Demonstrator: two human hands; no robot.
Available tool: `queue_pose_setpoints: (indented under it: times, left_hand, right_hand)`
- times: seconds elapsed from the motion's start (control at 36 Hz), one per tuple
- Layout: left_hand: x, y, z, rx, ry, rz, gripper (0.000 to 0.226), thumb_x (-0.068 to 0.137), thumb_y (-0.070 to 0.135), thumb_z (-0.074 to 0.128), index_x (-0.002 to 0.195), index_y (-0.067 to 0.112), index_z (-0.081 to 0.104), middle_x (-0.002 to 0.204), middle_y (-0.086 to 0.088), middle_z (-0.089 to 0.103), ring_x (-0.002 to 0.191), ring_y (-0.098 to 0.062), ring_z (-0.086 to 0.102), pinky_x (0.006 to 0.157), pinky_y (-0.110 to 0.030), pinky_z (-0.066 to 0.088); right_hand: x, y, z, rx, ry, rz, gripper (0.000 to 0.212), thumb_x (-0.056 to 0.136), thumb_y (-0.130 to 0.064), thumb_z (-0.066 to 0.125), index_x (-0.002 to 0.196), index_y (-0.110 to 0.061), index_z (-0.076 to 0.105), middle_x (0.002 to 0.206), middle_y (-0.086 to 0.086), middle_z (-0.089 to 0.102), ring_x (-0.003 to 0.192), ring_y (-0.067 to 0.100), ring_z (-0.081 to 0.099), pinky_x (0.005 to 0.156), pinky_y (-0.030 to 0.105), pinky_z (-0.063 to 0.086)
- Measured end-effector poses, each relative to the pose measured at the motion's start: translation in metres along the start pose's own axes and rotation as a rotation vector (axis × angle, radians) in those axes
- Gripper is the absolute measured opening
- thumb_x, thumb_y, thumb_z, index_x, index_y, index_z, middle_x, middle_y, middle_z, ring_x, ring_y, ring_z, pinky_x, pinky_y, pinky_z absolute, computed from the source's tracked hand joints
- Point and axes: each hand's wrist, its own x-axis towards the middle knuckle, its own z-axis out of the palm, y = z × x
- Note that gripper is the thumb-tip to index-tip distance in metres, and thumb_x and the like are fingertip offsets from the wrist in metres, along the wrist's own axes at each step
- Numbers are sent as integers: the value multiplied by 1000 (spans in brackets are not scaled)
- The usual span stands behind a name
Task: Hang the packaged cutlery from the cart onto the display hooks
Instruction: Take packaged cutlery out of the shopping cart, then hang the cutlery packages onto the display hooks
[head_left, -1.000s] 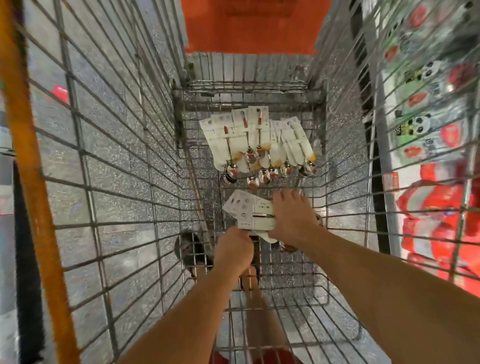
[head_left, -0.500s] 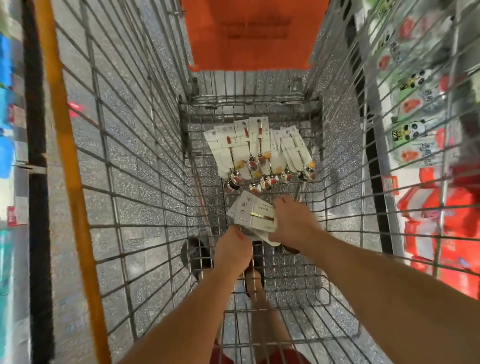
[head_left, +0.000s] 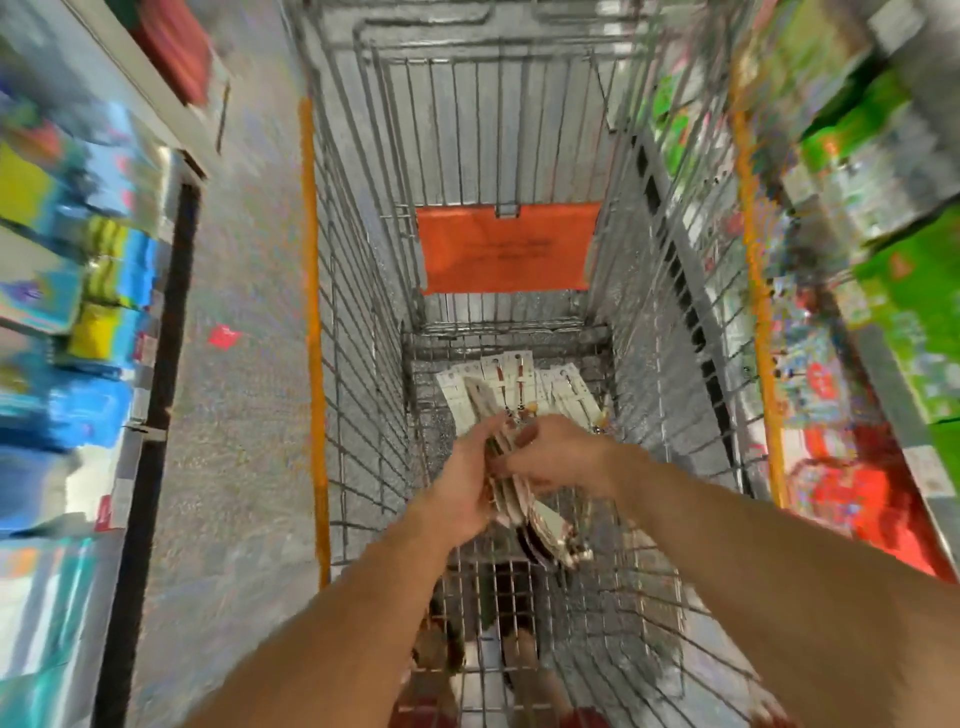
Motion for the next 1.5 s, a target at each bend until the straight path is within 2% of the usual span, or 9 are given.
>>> queue_pose_setpoints:
  times: [0.14,0.28,0.5,0.64,0.78,0.92,1.22,1.42,1.5]
  left_hand:
    - [-27,39,10,-24,58,-1,78,98,66,31,131,-1,55,114,-27,69,108,-41,68,101,-51,50]
    - [-48,73,17,57,68,121,69,103,58,23,115,3,63,77,-18,73,54,-25,71,40,-24,51]
    - [-89,110,27,13,212,253,53,102,53,36,122,15,66,106,-14,75,95,-30,73,90,-49,56]
    - [-126,122,18,-27,198,331,47,105,48,33,110,16,68,87,-9,77,73,-21,75,65,-32,58]
    - [-164,129,-1,-43,299,434,57,103,55,32,132,15,61,118,-14,71,109,-32,68,89,-43,56]
    - [-210,131,-26,-69,348,498,70,98,68,21,128,21,64,114,-7,74,103,-29,71,83,-41,58]
    - [-341,68,-86,-207,488,687,43,103,49,39,115,19,66,103,-8,76,97,-27,71,89,-46,56]
    - [-426,0,-116,-151,614,765,30,96,27,65,121,10,64,106,-13,75,94,-29,73,82,-44,60]
    - [-461,-31,-129,-148,666,795,28,94,29,68,113,9,68,105,-13,75,99,-33,72,91,-51,57]
  right_hand:
    - [-47,-43,-22,39,-41,-153,24,81,-27,80,86,-11,64,83,10,70,77,23,64,76,34,54]
    - [-72,-71,-46,109,24,-179,32,82,-31,79,100,-8,67,97,10,75,90,29,73,90,42,57]
    - [-112,-113,-62,69,83,-347,26,84,-13,77,105,0,67,86,3,73,65,7,71,58,22,57]
    - [-134,-146,-57,-23,180,-422,26,81,-19,80,99,-7,67,74,-2,67,49,-2,63,48,13,48]
    - [-149,-176,-38,-41,89,-453,30,80,-23,81,104,-13,66,83,-3,71,68,4,65,57,17,51]
    - [-167,-207,-4,15,-73,-475,29,83,-8,75,108,-6,62,97,5,75,92,18,72,92,34,57]
    - [-220,-238,120,-71,-275,-599,16,90,-13,69,101,-5,61,100,17,74,90,25,70,94,42,56]
    - [-271,-234,210,-157,-380,-649,16,91,-13,68,103,-4,62,85,10,75,74,16,72,71,29,60]
    - [-290,-229,247,-202,-413,-675,14,92,-16,68,101,-7,64,87,9,74,79,16,71,86,34,59]
